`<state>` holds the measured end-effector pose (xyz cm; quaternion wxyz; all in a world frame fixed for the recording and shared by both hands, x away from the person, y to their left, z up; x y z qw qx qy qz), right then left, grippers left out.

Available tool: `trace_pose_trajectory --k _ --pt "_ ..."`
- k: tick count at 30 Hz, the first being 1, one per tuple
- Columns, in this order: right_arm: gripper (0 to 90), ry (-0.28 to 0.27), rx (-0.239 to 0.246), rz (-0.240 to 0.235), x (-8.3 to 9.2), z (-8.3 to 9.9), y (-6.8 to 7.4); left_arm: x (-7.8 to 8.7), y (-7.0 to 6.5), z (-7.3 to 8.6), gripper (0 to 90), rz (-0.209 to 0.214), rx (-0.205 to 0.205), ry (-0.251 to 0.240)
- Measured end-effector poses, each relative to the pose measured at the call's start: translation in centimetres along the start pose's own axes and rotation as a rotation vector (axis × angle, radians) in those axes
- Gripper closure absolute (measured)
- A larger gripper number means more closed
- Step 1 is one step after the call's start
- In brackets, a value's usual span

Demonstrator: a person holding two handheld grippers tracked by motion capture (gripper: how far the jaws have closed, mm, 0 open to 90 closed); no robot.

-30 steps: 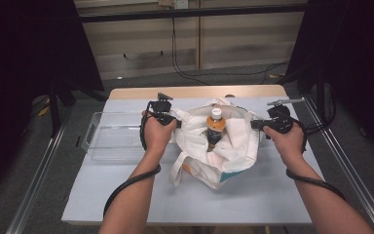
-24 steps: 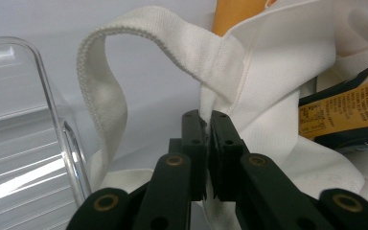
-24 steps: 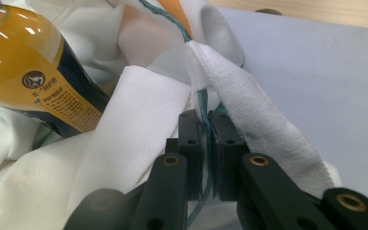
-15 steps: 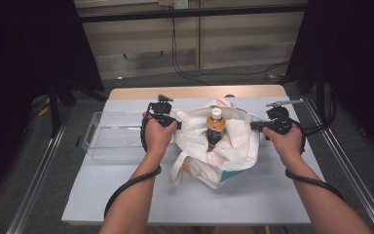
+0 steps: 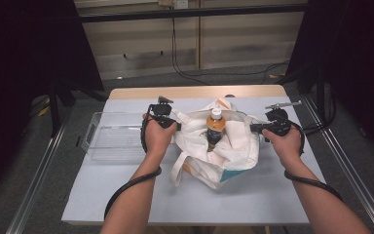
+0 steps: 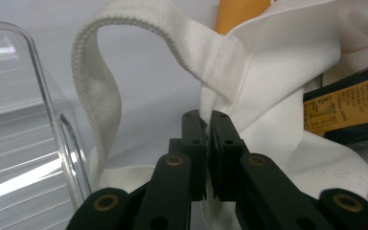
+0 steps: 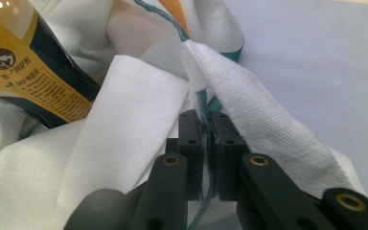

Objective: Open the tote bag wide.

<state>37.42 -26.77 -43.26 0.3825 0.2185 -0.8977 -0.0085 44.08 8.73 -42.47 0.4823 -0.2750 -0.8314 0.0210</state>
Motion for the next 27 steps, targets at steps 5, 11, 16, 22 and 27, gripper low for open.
trace_pose_trajectory --k 5,11,16,22,27 --pt "85.1 0.0 -0.006 -0.001 -0.16 0.14 -0.08 -0.13 -0.03 0.09 86.4 -0.001 -0.002 -0.002" --pt "85.1 0.008 -0.007 0.003 -0.42 0.31 -0.12 -0.26 -0.08 0.11 86.4 -0.006 -0.014 0.007" --pt "85.0 0.011 -0.008 0.0 -0.53 0.47 -0.19 -0.33 -0.09 0.18 86.3 -0.008 -0.021 0.01" --pt "85.0 0.012 -0.005 0.005 -0.63 0.54 -0.14 -0.47 -0.24 0.29 86.2 -0.012 -0.027 0.009" --pt "85.0 0.021 -0.001 0.007 -0.67 0.6 -0.06 -0.57 -0.24 0.37 86.1 -0.016 -0.036 0.018"
Point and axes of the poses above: each handheld gripper's, and its own axes: x roughly backward along the jaws, z roughly out of its underside, y roughly to its left, the point moved 1 cm from there along -x, roughly forward along the jaws, and after that the axes turned 2 degrees about x, right-handed, at the moved point
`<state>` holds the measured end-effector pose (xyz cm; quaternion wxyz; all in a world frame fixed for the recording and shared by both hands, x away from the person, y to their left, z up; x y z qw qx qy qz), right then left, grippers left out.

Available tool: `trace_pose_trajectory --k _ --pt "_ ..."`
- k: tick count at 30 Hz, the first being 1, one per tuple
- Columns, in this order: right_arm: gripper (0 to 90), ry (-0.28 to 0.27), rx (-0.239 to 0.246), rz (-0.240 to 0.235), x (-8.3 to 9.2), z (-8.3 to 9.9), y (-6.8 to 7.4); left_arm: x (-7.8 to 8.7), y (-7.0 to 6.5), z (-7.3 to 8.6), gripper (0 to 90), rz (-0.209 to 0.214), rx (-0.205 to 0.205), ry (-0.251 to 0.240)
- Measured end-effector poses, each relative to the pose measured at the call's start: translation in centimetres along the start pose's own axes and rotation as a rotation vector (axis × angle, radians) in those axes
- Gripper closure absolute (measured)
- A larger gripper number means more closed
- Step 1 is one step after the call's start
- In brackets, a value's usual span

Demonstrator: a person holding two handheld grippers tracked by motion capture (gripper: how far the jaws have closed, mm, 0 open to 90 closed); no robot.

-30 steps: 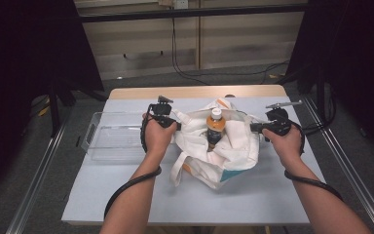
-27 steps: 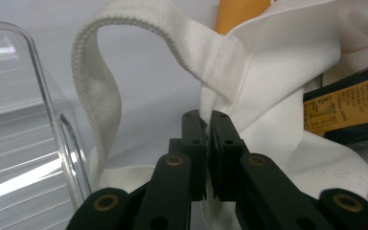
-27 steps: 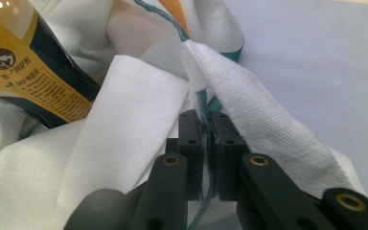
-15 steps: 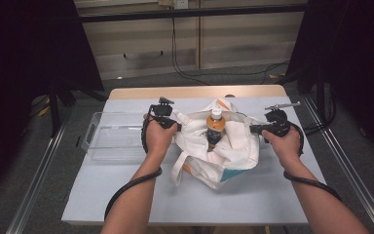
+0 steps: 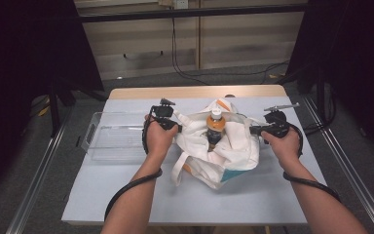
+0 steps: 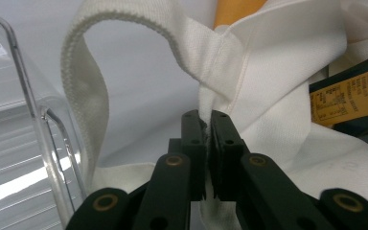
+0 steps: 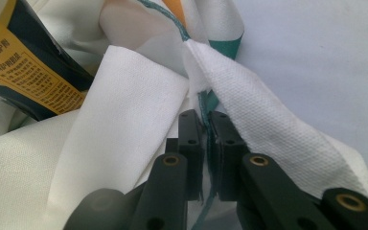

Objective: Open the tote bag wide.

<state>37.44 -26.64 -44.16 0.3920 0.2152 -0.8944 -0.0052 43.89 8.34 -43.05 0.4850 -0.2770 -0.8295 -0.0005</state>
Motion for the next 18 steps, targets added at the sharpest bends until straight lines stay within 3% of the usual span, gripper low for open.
trace_pose_trajectory --k 18 --pt "85.1 0.015 -0.003 0.001 -0.79 0.77 -0.13 -0.54 -0.08 0.31 86.1 -0.004 -0.006 0.012"
Point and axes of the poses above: each handheld gripper's, and its own axes: x roughly backward along the jaws, z roughly out of its underside, y roughly to its left, the point moved 1 cm from there along -x, roughly forward along the jaws, and after that the axes turned 2 degrees about x, right-handed, at the moved point
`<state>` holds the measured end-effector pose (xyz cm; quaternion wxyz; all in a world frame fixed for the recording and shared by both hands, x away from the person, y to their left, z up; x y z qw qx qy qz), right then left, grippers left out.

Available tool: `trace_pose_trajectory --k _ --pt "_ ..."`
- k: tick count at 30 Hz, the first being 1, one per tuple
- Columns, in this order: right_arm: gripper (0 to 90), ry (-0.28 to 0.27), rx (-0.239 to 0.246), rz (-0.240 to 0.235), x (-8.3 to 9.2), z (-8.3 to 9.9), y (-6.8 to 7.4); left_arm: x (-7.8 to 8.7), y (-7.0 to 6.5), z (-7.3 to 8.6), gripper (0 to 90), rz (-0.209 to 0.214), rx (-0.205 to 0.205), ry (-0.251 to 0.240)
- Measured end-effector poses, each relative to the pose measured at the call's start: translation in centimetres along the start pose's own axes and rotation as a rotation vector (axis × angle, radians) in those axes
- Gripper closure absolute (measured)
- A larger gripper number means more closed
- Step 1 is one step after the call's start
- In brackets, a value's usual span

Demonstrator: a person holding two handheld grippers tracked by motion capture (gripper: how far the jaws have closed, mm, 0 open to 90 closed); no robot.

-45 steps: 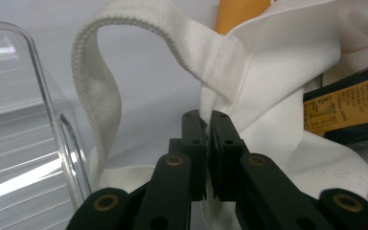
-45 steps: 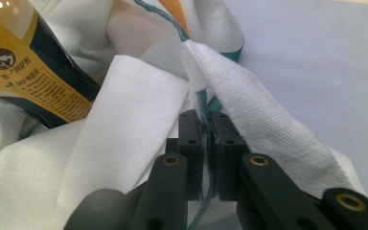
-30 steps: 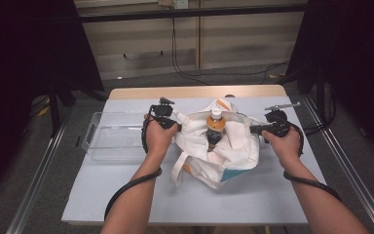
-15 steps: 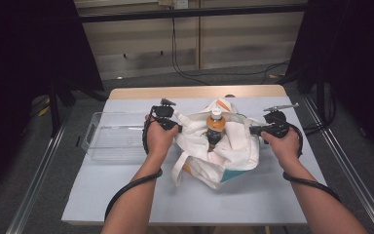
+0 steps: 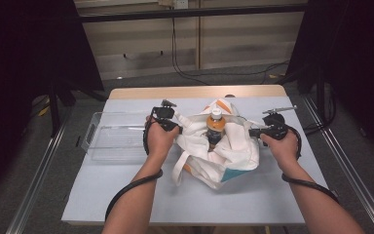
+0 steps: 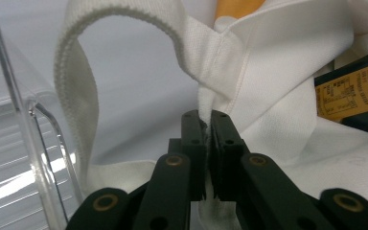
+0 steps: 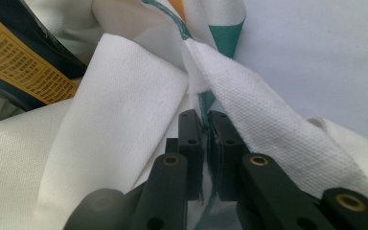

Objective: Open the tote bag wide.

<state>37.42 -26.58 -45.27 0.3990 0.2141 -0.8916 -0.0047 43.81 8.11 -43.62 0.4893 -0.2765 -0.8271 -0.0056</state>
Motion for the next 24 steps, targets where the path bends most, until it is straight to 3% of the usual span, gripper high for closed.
trace_pose_trajectory --k 24 --pt "85.1 0.018 0.005 0.002 -0.43 0.41 0.09 -0.72 0.04 0.54 86.0 0.005 -0.005 0.02"
Point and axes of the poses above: each handheld gripper's, and its own axes: x roughly backward along the jaws, z roughly out of its underside, y roughly to its left, the point moved 1 cm from there along -x, roughly forward along the jaws, and after that the axes turned 2 degrees about x, right-handed, at the moved point
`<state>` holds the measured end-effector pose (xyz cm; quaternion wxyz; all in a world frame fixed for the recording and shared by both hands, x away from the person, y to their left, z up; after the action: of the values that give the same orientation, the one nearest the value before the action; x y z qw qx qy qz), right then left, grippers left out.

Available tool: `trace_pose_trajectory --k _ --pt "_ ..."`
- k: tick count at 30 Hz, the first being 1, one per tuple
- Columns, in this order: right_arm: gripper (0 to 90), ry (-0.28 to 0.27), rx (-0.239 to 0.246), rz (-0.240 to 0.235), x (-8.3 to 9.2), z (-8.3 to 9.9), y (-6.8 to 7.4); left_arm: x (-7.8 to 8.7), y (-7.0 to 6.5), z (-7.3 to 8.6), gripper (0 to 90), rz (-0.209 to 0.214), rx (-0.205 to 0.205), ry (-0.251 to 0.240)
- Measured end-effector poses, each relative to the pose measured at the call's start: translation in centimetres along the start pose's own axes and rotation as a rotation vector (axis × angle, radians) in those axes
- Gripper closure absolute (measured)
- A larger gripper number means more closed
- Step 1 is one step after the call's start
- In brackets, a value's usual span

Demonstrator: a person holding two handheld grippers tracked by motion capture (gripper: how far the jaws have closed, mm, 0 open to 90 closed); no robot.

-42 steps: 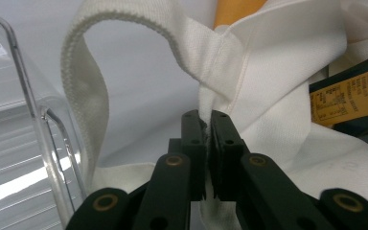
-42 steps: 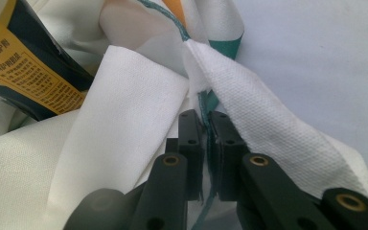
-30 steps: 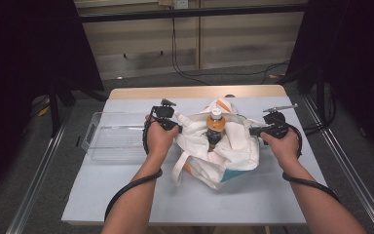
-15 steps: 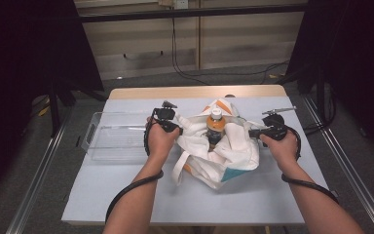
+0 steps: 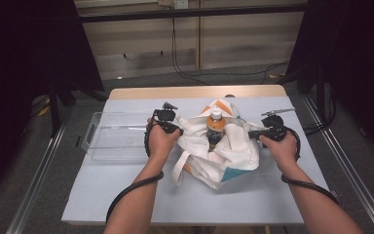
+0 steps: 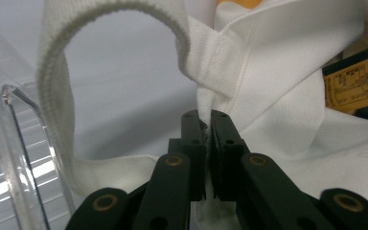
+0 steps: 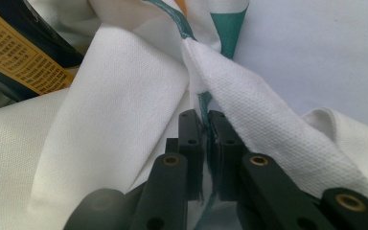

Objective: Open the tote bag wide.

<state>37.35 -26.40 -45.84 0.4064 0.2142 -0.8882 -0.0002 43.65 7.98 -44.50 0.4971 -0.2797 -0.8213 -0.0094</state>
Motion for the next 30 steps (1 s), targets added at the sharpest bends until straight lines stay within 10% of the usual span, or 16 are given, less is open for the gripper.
trace_pose_trajectory --k 19,30 --pt "68.0 -0.062 0.045 0.05 1.1 -1.8 0.1 0.6 -0.1 -0.5 85.8 0.003 0.003 -0.018" --pt "64.3 -0.072 0.04 -0.015 0.7 -2.7 0.8 0.9 -0.3 -0.8 85.8 -0.003 0.0 -0.025"
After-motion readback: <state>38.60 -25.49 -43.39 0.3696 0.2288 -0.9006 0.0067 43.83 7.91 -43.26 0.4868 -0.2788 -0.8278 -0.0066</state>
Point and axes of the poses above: each handheld gripper's, and its own axes: x roughly backward along the jaws, z roughly out of its underside, y roughly to its left, the point moved 1 cm from there along -x, roughly forward along the jaws, and after that the axes turned 2 degrees about x, right-handed, at the moved point
